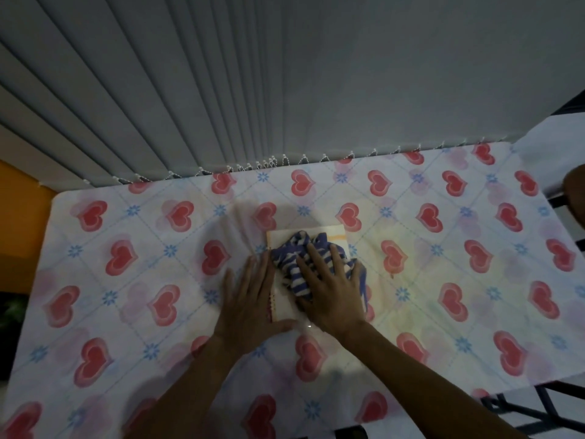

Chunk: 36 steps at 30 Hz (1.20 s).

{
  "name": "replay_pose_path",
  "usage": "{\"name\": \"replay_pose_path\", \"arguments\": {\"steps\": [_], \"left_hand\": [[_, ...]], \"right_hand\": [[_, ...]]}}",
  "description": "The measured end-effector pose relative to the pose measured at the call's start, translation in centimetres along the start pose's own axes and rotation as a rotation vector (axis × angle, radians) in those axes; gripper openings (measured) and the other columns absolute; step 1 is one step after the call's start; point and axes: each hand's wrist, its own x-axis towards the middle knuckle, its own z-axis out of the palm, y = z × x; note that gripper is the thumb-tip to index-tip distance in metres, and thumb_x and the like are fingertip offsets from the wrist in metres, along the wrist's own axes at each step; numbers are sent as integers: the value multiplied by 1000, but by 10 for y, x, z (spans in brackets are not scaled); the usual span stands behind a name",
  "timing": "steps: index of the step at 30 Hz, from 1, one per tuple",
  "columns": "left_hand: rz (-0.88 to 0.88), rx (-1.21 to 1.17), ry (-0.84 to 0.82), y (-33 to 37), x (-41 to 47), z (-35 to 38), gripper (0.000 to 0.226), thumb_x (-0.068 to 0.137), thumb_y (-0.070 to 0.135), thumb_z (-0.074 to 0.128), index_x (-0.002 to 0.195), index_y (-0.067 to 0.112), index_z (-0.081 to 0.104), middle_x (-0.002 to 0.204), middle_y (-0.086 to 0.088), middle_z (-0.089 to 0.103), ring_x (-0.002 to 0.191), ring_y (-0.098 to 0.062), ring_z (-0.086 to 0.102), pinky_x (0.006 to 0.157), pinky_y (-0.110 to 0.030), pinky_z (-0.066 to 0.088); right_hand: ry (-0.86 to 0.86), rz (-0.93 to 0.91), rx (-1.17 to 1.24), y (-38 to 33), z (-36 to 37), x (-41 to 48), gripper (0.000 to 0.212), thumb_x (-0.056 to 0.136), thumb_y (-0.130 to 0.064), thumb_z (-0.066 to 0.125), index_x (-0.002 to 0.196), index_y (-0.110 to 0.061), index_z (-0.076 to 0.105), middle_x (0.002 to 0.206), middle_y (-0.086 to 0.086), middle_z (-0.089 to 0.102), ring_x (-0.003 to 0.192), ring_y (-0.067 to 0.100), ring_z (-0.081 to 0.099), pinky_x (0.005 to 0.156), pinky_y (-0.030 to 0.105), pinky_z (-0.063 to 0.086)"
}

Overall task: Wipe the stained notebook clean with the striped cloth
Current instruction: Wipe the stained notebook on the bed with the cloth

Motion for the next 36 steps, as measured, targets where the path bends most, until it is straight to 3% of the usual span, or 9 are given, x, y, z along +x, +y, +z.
{"name": "replay_pose_path", "arguments": {"steps": [5, 8, 11, 15, 21, 27, 36], "left_hand": [[-14, -6, -17, 0, 0, 1, 132, 71, 104, 35, 164, 11, 26, 173, -12, 22, 160, -31, 23, 123, -68, 21], [-30, -3, -27, 2, 1, -1, 130, 71, 104, 34, 164, 13, 28, 172, -12, 25, 159, -31, 25, 123, -68, 21], [16, -5, 14, 2, -1, 0, 122, 75, 101, 33, 159, 13, 40, 166, -17, 37, 155, -37, 35, 120, -70, 28], [45, -6, 74, 3, -1, 0, 126, 71, 102, 37, 159, 13, 41, 166, -17, 38, 153, -38, 37, 116, -72, 32], [4, -34, 38, 1, 0, 2, 132, 69, 104, 34, 160, 9, 36, 169, -14, 32, 156, -34, 32, 121, -69, 25], [1, -19, -13, -1, 0, 2, 135, 69, 105, 30, 164, 8, 27, 174, -11, 20, 161, -30, 22, 124, -68, 19], [-7, -26, 31, 3, -2, -4, 135, 68, 104, 36, 162, 7, 33, 172, -13, 26, 159, -30, 26, 122, -70, 23]], "right_hand": [[0, 92, 16, -14, -9, 38, 73, 91, -67, 39, 154, -31, 30, 166, 4, 21, 151, 42, 10, 108, 79, 18], [37, 59, 28, -21, -5, 25, 70, 93, -61, 47, 153, -28, 35, 163, 6, 30, 151, 42, 16, 112, 77, 15], [102, -54, 81, -26, 9, -19, 69, 89, -56, 57, 150, -27, 42, 160, 5, 36, 149, 43, 22, 110, 73, 27], [95, -47, 52, -20, 13, -46, 69, 88, -55, 60, 149, -29, 42, 160, 3, 37, 147, 42, 26, 109, 68, 35], [62, 24, 79, -13, 3, -32, 62, 95, -58, 40, 150, -31, 40, 163, 2, 30, 150, 39, 23, 113, 65, 30], [73, 131, 107, 0, -7, 11, 68, 90, -50, 58, 150, -23, 41, 163, 8, 29, 150, 41, 20, 113, 68, 27], [154, 276, 207, 3, -16, 53, 61, 95, -41, 56, 150, -19, 41, 163, 9, 29, 151, 41, 16, 116, 65, 23]]}}
